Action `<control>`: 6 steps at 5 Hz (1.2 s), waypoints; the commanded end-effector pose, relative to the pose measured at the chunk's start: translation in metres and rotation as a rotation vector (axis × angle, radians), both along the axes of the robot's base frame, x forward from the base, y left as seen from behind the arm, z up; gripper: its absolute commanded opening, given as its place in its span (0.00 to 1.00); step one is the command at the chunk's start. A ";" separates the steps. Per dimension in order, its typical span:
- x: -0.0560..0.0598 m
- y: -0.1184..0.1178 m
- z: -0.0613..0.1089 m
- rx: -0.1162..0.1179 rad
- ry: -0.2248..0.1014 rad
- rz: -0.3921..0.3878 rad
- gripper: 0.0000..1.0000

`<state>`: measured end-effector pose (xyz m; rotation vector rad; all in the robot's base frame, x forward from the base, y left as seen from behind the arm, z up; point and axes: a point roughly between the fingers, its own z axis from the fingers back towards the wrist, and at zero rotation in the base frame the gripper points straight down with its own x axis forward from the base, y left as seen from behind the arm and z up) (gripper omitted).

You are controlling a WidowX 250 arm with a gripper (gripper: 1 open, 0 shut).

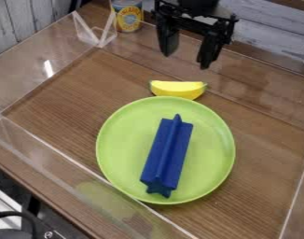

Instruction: Put the banana in the green plate

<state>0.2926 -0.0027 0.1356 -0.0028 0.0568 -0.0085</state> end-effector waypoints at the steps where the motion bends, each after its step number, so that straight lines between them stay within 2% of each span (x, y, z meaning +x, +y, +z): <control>1: 0.006 0.001 -0.012 0.000 0.003 -0.086 1.00; 3: 0.023 0.004 -0.038 0.017 -0.023 -0.234 1.00; 5: 0.040 0.009 -0.052 0.030 -0.051 -0.358 1.00; 6: 0.046 0.011 -0.058 0.030 -0.056 -0.391 1.00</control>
